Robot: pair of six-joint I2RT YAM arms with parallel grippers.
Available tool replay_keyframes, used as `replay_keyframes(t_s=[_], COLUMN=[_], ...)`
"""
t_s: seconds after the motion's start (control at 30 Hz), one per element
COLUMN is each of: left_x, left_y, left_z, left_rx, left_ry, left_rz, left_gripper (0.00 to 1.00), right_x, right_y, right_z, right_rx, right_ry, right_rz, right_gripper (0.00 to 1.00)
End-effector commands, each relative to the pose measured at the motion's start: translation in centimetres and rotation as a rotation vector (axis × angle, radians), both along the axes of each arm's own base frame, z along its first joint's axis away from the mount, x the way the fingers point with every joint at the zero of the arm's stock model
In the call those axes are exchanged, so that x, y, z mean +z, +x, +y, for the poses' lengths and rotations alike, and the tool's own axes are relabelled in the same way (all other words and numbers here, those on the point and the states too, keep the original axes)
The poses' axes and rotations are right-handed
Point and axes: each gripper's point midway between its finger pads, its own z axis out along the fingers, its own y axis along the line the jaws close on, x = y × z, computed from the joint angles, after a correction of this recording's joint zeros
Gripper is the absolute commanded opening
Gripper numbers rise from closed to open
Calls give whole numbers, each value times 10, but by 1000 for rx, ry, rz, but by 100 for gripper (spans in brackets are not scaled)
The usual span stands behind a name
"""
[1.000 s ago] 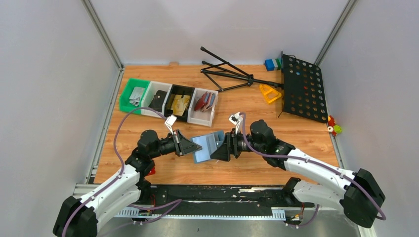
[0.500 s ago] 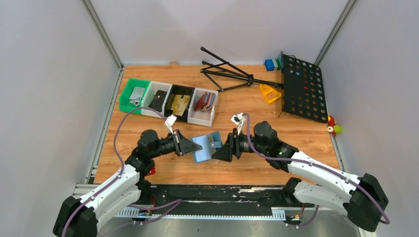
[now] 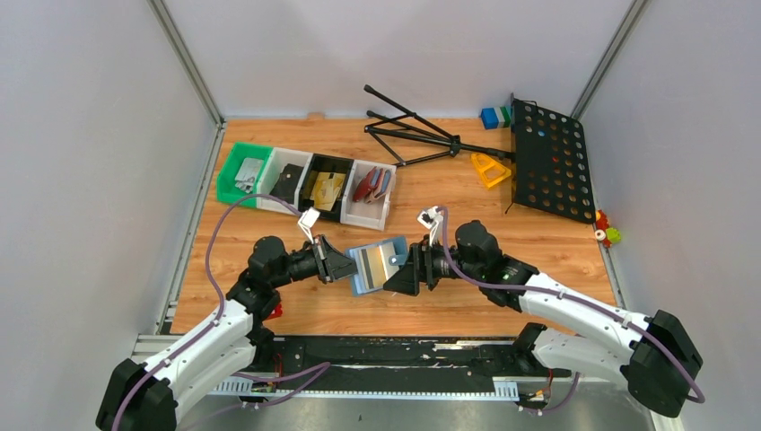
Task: Take the credit cards out of the card holder
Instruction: Remove the credit card from the card holder.
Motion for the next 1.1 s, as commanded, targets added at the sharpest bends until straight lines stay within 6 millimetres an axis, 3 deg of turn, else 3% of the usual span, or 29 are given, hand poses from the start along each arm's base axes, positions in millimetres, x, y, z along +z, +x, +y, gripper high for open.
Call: replay_keyframes(t_s=[0.0, 0.07, 0.23, 0.33, 0.53, 0.8, 0.9, 1.07], left_x=[23, 23, 28, 27, 2, -14, -16, -22], left_y=[3, 3, 2, 2, 8, 6, 5, 6], left_z=[-2, -2, -3, -3, 0, -13, -19, -21], left_rx=[-6, -5, -13, -10, 32, 14, 7, 14], left_ry=[-26, -24, -46, -38, 126, 173, 186, 208], left_rz=[-75, -75, -76, -66, -16, 18, 24, 40], left_gripper=[0, 0, 0, 0, 0, 0, 0, 0], right_x=[16, 16, 3, -9, -19, -7, -18, -34], right_y=[12, 14, 25, 32, 35, 14, 15, 15], right_z=[0, -1, -3, -3, -4, 17, 20, 30], right_rx=[-40, -55, -114, -154, -178, -52, -67, -94], right_ry=[-12, -15, -89, -135, -138, -6, -77, -167], right_rz=[-63, -69, -35, -11, 5, 0, 15, 28], right_gripper=[76, 79, 72, 63, 45, 77, 86, 92])
